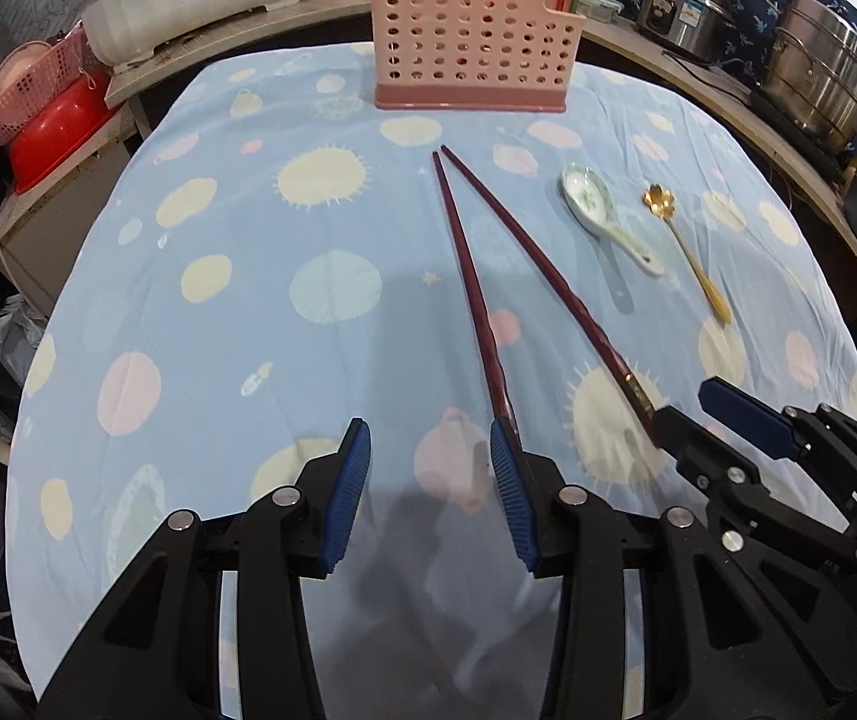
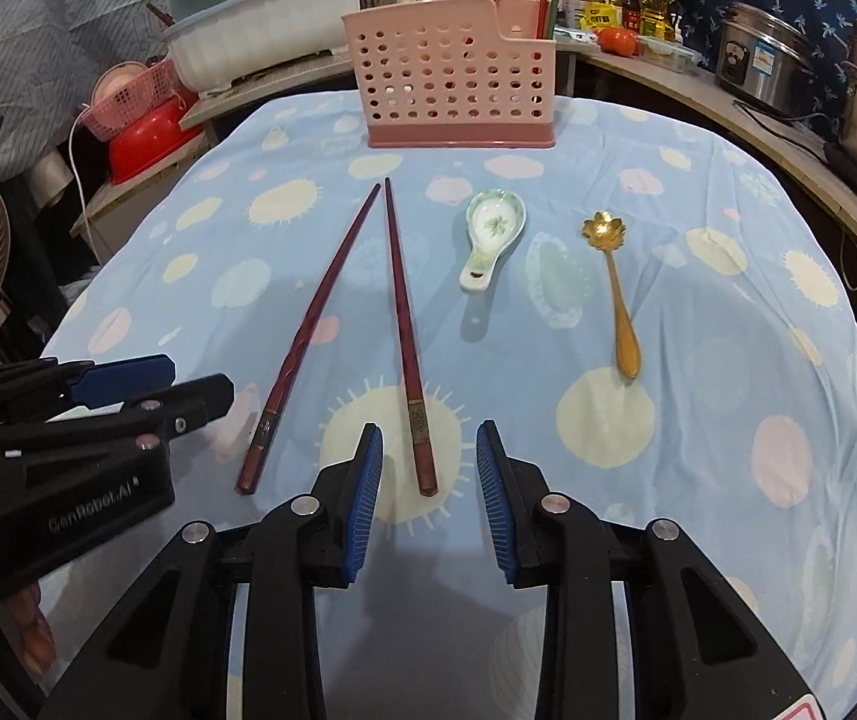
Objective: Organize utensils
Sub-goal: 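Move the left tool to a dark red chopstick while the right tool moves to the other dark red one, then close the left tool on one dark red chopstick while the right tool closes on the other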
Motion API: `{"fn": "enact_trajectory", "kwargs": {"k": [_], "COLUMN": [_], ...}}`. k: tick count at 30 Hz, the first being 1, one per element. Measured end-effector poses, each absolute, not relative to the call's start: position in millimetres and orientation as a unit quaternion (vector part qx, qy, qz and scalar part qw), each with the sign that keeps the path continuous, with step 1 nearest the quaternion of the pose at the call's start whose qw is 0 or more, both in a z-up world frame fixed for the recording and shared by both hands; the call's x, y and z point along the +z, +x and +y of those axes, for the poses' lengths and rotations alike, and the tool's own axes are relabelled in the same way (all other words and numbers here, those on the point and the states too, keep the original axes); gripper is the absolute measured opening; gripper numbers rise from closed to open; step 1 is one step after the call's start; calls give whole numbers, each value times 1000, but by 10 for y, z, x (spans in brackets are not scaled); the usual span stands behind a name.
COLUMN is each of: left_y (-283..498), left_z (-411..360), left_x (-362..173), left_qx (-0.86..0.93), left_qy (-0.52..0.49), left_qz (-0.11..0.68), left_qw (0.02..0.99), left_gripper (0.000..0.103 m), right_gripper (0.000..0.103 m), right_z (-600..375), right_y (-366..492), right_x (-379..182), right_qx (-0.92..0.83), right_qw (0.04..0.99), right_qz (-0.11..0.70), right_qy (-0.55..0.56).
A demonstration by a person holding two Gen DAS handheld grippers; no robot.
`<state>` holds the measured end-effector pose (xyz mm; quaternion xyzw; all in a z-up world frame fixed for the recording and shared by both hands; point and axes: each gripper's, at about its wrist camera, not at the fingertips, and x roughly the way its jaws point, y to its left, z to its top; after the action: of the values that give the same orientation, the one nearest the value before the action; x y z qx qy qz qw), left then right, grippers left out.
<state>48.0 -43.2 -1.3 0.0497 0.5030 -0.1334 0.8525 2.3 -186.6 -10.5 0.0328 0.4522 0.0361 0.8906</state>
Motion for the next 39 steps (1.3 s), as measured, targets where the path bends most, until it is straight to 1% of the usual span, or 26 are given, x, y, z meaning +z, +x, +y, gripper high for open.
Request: {"fn": "enact_trajectory", "kwargs": {"k": [3,8,10,28,29,33,39], "left_y": [462,462,467,409,399,363,398], "left_z": [-451,-457,-453,-518,-529,-573,-665], "left_x": [-47,-82,-93,-140,-128,-63,-151], "left_qx": [-132,-128,-127,-155,-157,-166,-164], "left_qy": [52,54,53,22,22,21,31], "left_qz": [506,508,510,521,520,509,516], "left_qw": [851,850,849,839,839,844,840], "left_gripper": [40,40,40,40,40,49,48], "right_gripper": [24,16,9,8,8,8,8], "right_z": [-1842,-1834,-1843,-2022,-2026,-2042,-2064], "right_y": [59,108,126,-22,-23,-28,-41], "right_x": [-154,-220,-250,-272,-270,-259,-265], "right_qx": [36,34,33,30,30,30,31], "right_qw": [889,886,884,879,879,879,878], "right_qz": [456,462,466,472,472,471,473], "right_qy": [29,25,26,58,60,63,67]}}
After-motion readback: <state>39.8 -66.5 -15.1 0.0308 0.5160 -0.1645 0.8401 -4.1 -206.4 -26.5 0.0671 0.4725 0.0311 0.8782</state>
